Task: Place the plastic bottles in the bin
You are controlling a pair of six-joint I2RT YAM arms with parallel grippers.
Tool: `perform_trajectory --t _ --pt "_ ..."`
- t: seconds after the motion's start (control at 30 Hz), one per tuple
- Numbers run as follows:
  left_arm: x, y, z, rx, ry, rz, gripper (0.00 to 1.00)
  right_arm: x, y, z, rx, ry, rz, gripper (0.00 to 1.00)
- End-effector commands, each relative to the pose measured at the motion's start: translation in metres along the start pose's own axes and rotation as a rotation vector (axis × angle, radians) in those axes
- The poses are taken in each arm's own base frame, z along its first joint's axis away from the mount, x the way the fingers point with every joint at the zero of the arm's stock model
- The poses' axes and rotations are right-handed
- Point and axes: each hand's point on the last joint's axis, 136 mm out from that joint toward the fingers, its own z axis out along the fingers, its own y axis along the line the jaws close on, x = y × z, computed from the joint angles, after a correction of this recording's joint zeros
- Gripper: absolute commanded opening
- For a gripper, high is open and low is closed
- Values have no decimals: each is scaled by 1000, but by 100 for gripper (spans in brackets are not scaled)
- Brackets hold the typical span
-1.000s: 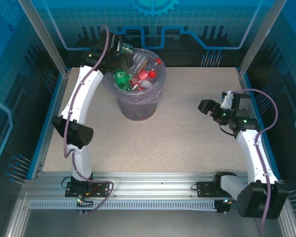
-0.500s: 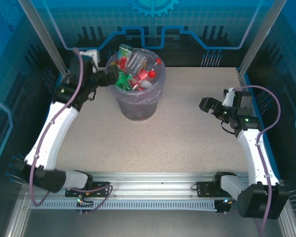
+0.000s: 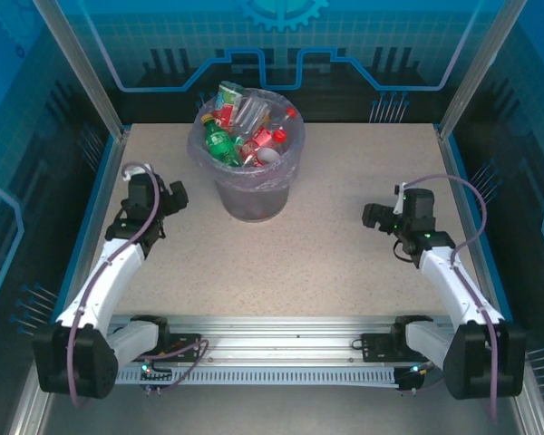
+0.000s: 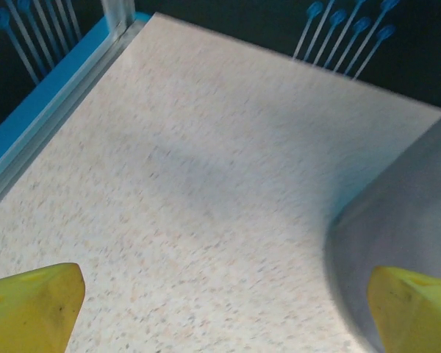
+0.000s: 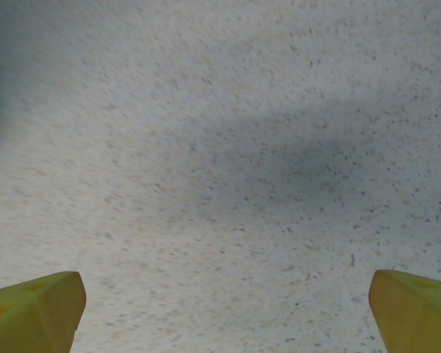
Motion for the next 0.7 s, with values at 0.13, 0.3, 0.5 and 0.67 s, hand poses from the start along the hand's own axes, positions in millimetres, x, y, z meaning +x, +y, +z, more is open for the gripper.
perform_trajectory --t 0.13,0.3,0.5,0.67 --pt "3 -7 42 16 -93 15 99 -8 -9 33 106 -154 -132 100" --pt "17 -15 67 44 -75 57 99 -12 -8 49 111 -230 -184 100" --pt "32 -16 85 48 -102 118 99 -32 -1 55 100 -332 -236 100" --pt "35 -12 91 44 -187 126 99 -39 5 62 87 -432 -255 100"
